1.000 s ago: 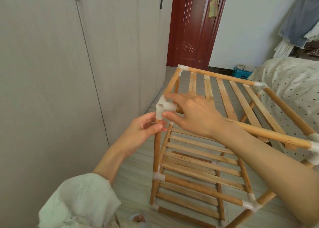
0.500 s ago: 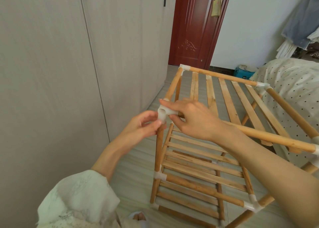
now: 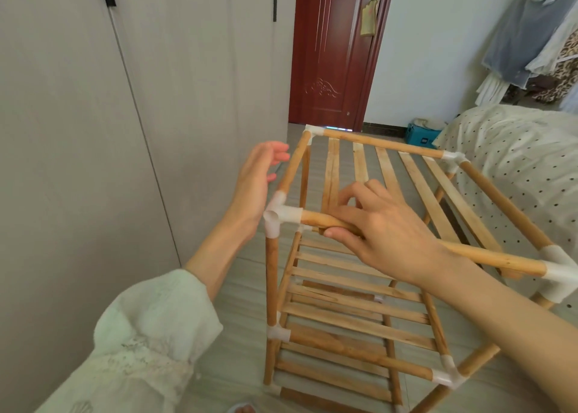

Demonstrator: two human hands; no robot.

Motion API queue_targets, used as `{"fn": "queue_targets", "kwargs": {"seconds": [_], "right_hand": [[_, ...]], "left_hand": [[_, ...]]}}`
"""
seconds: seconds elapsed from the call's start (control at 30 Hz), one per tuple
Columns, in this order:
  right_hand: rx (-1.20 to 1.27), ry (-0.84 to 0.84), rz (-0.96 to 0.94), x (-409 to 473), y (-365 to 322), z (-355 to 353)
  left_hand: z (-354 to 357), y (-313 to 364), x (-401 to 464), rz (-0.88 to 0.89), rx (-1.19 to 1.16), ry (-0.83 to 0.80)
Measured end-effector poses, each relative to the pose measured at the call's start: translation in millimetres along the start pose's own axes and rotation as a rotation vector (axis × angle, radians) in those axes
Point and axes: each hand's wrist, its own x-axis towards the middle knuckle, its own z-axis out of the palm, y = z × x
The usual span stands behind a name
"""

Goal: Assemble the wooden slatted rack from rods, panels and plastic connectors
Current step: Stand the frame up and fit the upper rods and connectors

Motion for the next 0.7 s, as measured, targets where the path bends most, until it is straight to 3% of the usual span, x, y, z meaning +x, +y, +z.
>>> {"fn": "queue_targets", "kwargs": {"seconds": [0.23, 0.37, 0.6, 0.7], "right_hand": [[0.157, 0.035, -0.01, 6, 2, 8], [0.153, 0.047, -0.028, 7, 4, 12], [0.234, 0.036, -0.045, 11, 11, 17], [0.251, 0.036, -0.056, 12, 18, 18]], "left_hand": [[9, -3, 6, -0.057, 0.117, -0.303], [13, -3, 6, -0.013, 0.213, -0.372], [19, -8, 11, -0.016, 0.14, -0.419], [24, -6, 14, 0.003, 0.247, -0.453]]}}
